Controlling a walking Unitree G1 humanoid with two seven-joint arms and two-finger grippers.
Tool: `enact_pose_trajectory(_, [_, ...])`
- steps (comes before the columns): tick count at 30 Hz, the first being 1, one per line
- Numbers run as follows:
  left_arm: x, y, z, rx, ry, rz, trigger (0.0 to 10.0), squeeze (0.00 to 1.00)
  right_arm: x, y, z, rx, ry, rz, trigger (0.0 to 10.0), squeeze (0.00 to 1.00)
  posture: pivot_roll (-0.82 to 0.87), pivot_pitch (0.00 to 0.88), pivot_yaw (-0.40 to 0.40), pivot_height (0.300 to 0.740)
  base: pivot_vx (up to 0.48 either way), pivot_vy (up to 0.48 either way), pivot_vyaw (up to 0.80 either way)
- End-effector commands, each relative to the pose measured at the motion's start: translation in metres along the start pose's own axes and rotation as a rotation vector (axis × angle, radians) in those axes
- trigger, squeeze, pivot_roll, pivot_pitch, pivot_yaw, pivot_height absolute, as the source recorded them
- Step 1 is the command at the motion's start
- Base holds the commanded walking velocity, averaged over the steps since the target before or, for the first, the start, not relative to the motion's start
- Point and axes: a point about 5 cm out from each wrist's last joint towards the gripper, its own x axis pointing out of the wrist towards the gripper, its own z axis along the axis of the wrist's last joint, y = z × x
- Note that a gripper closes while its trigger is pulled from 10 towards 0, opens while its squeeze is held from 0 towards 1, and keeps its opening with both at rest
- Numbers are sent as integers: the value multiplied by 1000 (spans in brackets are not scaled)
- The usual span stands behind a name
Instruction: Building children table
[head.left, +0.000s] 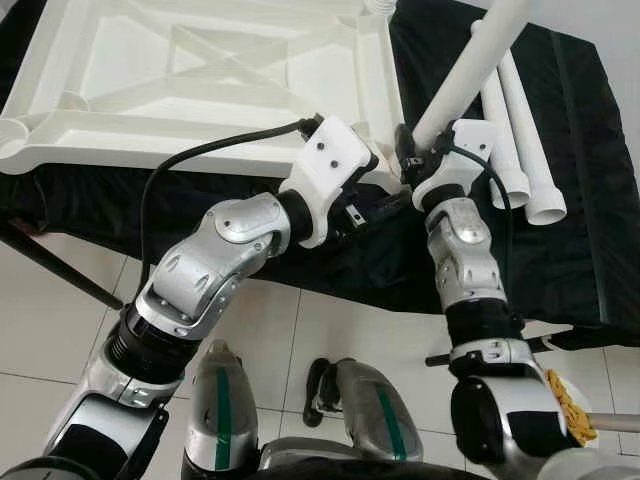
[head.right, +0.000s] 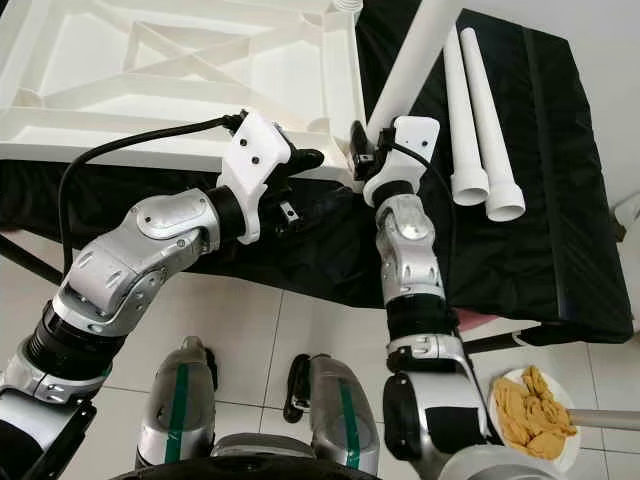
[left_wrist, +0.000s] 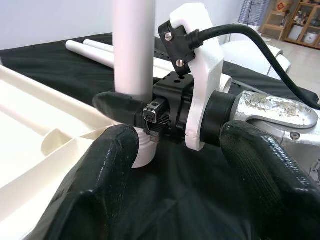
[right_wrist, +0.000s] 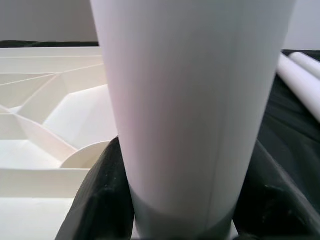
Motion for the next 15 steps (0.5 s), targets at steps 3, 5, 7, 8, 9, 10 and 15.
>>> enact_pose_trajectory(3, [1, -6, -1, 1, 5, -56, 10000, 0, -10, -17, -18, -42, 97, -151, 10000, 0, 135, 17, -136, 740, 0, 0, 0])
enact_pose_trajectory(5, [1, -6, -1, 0, 5, -55, 10000, 0, -11, -14, -18, -37, 98, -161, 10000, 0, 134, 18, -135, 740, 0, 0, 0])
enact_pose_trajectory(7, [1, -6, -1, 1, 6, -55, 10000, 0, -11, -14, -17, -32, 97, -166, 10000, 0, 134, 18, -135, 740, 0, 0, 0])
enact_pose_trajectory(8, [1, -6, -1, 1, 6, -55, 10000, 0, -10, -14, -16, -28, 94, -167, 10000, 0, 134, 17, -135, 740, 0, 0, 0])
enact_pose_trajectory(9, [1, -6, -1, 2, 6, -55, 10000, 0, -10, -14, -16, -25, 93, -166, 10000, 0, 134, 17, -135, 740, 0, 0, 0])
enact_pose_trajectory(10, [1, -6, -1, 2, 6, -55, 10000, 0, -10, -14, -16, -25, 93, -166, 10000, 0, 134, 17, -135, 740, 0, 0, 0])
enact_pose_trajectory(15, [1, -6, -1, -1, 6, -54, 10000, 0, -10, -15, -12, -38, 81, -192, 10000, 0, 132, 19, -135, 740, 0, 0, 0])
